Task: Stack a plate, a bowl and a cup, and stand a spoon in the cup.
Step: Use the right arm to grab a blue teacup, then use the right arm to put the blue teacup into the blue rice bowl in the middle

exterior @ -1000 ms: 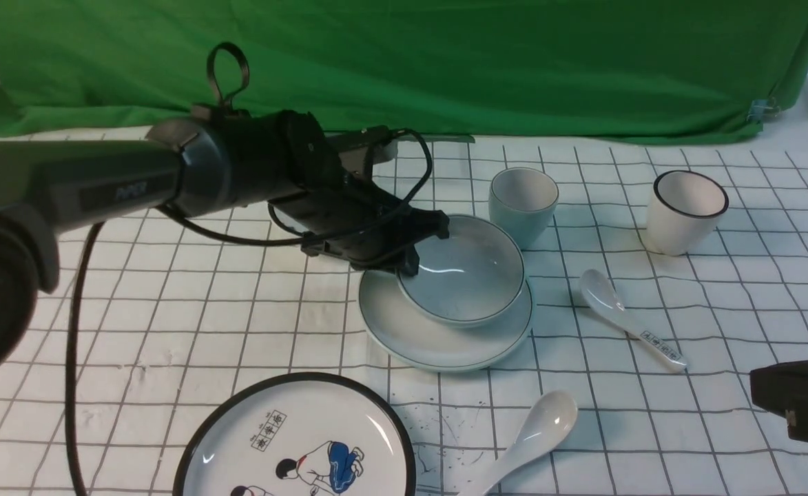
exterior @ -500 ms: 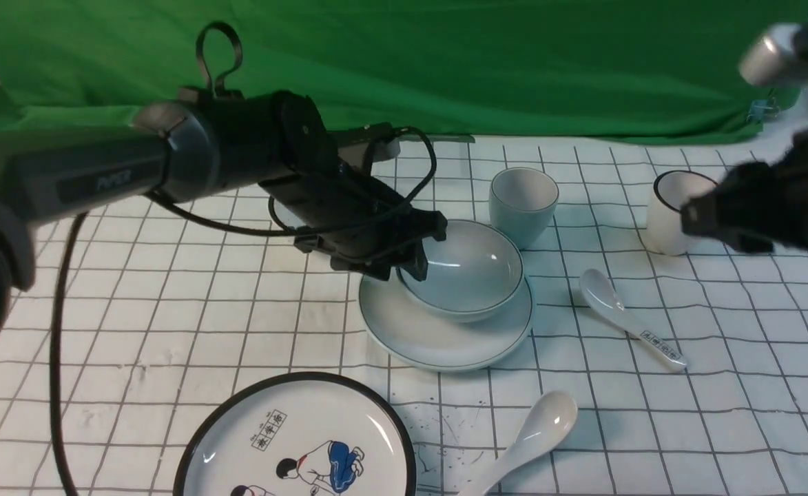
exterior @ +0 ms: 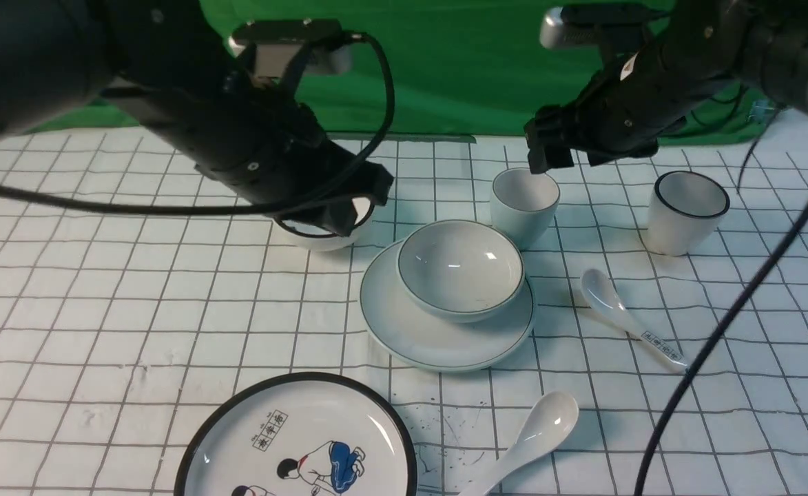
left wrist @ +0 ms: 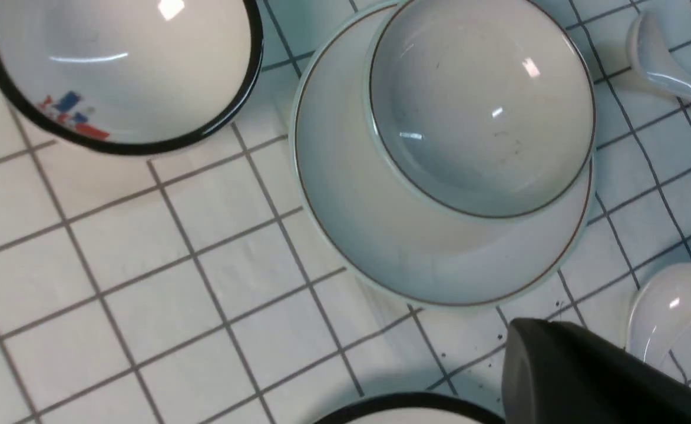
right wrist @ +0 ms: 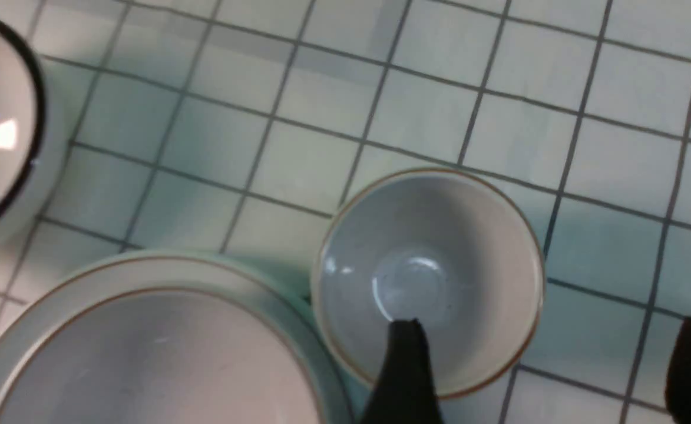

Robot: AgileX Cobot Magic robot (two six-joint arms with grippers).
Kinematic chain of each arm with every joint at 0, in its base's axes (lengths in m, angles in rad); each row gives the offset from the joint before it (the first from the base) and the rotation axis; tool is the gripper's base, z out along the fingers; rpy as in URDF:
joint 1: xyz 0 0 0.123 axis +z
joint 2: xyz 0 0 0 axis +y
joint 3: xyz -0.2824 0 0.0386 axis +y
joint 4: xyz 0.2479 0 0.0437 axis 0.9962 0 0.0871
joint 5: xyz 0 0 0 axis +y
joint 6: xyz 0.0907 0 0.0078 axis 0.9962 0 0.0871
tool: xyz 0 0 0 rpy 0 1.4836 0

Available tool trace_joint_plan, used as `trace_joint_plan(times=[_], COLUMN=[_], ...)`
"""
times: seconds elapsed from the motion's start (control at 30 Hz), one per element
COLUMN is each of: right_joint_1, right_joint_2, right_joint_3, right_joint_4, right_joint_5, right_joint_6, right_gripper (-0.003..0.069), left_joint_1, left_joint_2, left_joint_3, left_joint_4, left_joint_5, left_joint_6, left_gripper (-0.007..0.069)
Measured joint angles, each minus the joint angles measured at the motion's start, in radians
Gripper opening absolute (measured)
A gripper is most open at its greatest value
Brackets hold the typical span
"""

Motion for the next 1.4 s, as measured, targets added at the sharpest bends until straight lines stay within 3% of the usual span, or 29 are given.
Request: trace_joint_plan(times=[0.2, 0.37, 0.4, 0.53, 0.57, 0.83, 1.0, 1.23, 1.4], right_joint_1=[-0.030, -0.034, -0.034, -0.034, -0.034, -0.028, 0.041, 0.181, 0.201], right_joint_2=[0.095, 0.152, 0.159, 0.163, 0.158, -0.010, -0.084, -0.019, 0.057], right_joint_3=[-0.065, -0.072, -0.072, -0.080, -0.085, -0.129, -0.135, -0.071, -0.066], right_joint_4=[0.000, 0.056, 0.067, 0.076, 0.072, 0.068, 0.066, -0.039, -0.086], right_joint_5=[0.012, 0.000, -0.005, -0.015, -0.008, 0.133, 0.273, 0.211, 0.184], right_joint_6=[0.027, 0.018, 0.013, -0.001, -0.003, -0.020, -0.042, -0.023, -0.012], right_gripper=[0.0568, 0.0477, 0.0431, 0.0114, 0.0096, 0.0094, 0.0094, 0.0094, 0.0094], left_joint_1=[0.000, 0.000, 0.000, -0.002, -0.002, -0.002, -0.002, -0.002, -0.002], left_joint_2=[-0.075, -0.098, -0.099, -0.099, -0.099, -0.100, -0.100, -0.100, -0.100], left_joint_3=[0.069, 0.098, 0.099, 0.100, 0.100, 0.100, 0.100, 0.100, 0.100], left_joint_4=[0.015, 0.015, 0.014, 0.014, 0.013, 0.013, 0.013, 0.013, 0.013], left_joint_5=[0.003, 0.000, -0.001, -0.005, -0.005, -0.005, -0.005, -0.005, -0.005], left_joint_6=[0.000, 0.000, 0.000, 0.000, 0.000, 0.001, 0.002, -0.001, -0.003], left_gripper=[0.0000, 0.0000, 0.0000, 0.0000, 0.0000, 0.0000, 0.0000, 0.0000, 0.0000])
